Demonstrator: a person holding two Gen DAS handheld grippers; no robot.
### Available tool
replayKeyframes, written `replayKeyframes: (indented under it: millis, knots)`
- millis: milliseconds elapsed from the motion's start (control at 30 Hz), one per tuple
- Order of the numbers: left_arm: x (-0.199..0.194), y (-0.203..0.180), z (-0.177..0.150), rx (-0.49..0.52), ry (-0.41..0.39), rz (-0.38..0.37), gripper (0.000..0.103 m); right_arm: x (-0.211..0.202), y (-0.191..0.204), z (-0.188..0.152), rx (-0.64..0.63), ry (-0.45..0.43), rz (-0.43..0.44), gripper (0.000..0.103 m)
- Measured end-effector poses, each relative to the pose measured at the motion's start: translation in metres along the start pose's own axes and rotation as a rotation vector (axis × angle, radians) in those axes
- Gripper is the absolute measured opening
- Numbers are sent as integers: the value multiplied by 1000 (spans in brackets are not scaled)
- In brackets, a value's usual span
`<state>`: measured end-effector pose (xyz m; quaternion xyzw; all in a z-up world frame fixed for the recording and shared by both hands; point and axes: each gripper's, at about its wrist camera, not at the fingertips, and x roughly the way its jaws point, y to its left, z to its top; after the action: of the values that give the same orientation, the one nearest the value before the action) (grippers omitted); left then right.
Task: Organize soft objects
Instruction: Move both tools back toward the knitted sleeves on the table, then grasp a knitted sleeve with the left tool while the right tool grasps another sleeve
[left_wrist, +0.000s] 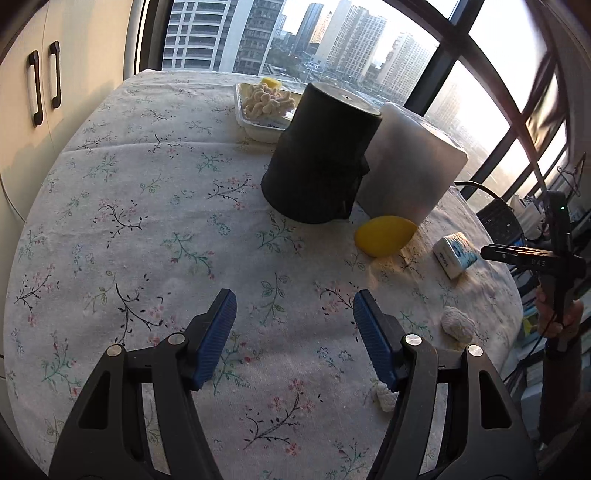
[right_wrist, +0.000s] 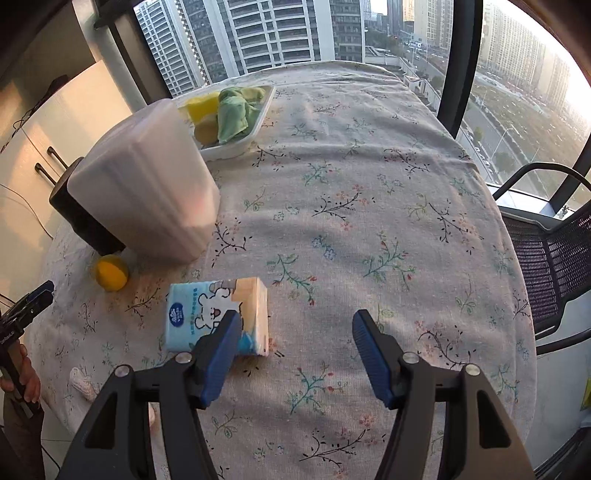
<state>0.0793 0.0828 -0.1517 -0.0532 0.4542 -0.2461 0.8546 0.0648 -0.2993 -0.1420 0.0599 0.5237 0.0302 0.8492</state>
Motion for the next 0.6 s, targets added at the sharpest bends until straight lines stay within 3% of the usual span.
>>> replayKeyframes:
  millis: [233, 433, 600]
  knots:
    - [-17, -54, -36, 167, 16, -37, 64, -15, 45, -44, -125, 17, 100, 68]
    - [-12, -102, -54, 382, 29, 1, 64, -11, 93, -72, -279, 23, 156, 70]
    - [4, -114, -55, 457, 84, -4, 64, 2, 107, -76, -281, 44, 202, 70]
